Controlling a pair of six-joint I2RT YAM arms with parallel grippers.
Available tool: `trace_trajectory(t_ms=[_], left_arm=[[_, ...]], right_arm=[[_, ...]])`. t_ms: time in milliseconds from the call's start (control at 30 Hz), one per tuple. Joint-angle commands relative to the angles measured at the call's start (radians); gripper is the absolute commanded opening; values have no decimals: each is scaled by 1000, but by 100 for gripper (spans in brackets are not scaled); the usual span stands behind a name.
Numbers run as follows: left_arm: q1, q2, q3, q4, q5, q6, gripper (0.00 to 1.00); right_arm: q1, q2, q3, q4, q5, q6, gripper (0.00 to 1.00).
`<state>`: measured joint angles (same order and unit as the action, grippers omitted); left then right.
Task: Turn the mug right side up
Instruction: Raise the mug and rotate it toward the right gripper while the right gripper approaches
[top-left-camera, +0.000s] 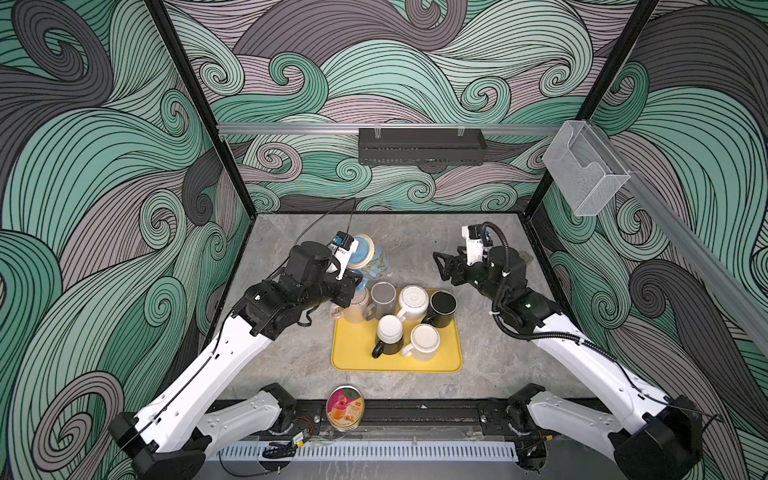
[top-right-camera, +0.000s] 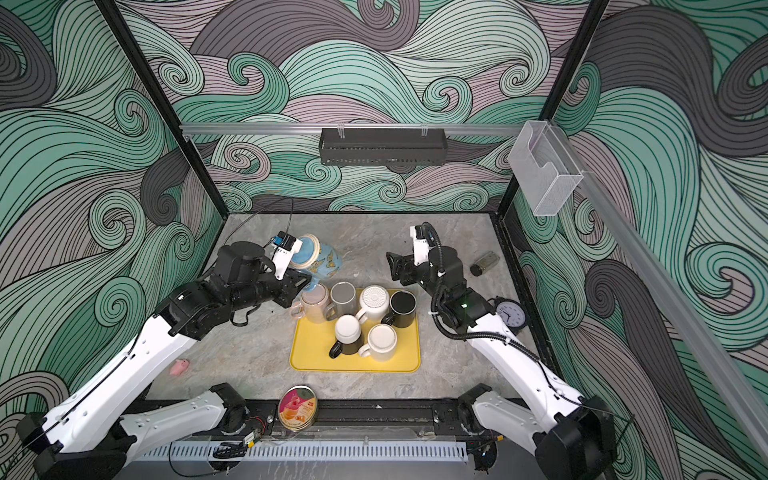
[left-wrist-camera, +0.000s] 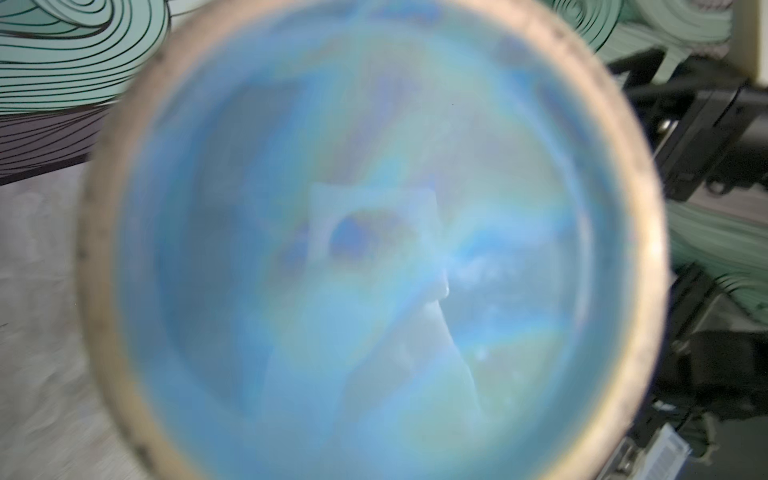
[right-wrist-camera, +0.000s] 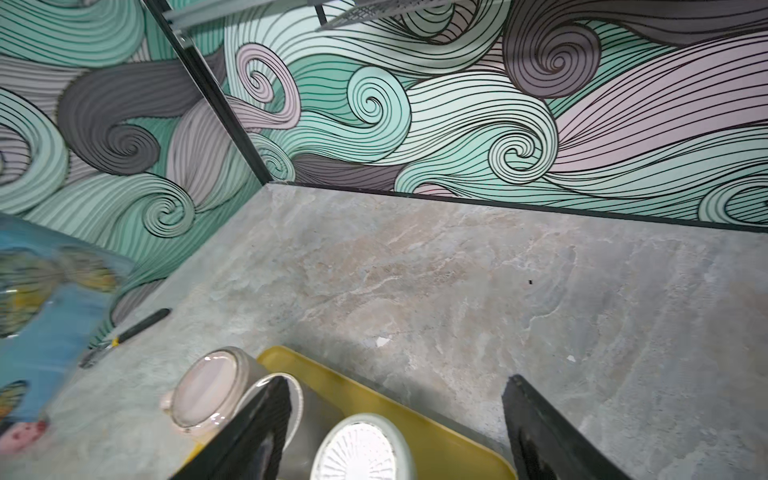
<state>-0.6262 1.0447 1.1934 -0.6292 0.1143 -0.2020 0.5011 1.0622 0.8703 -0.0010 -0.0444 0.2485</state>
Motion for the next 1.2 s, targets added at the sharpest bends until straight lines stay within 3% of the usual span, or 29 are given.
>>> trace_trajectory(t_ms=[0,167,367,533,733,1167], left_arm=[[6,59,47,456,217,-170,0],[33,164,44,735,381,-327,0],[145,215,-16,1113,530,-621,0],[205,230,-41,1240,583,-757,0],[220,259,-53,1340,676,-863,0],[212,335,-61,1417,754,-928,0]], right_arm=[[1,-36,0,69,-60,143,82],[-12,-87,-34,168,-87,274,81],[-86,-143,-71,258,-244,434,81],[-133,-79,-71,411,-459,605,81],[-128,46,-65,632,-566,775,76],[-68,55,6,594,-615,701,75]])
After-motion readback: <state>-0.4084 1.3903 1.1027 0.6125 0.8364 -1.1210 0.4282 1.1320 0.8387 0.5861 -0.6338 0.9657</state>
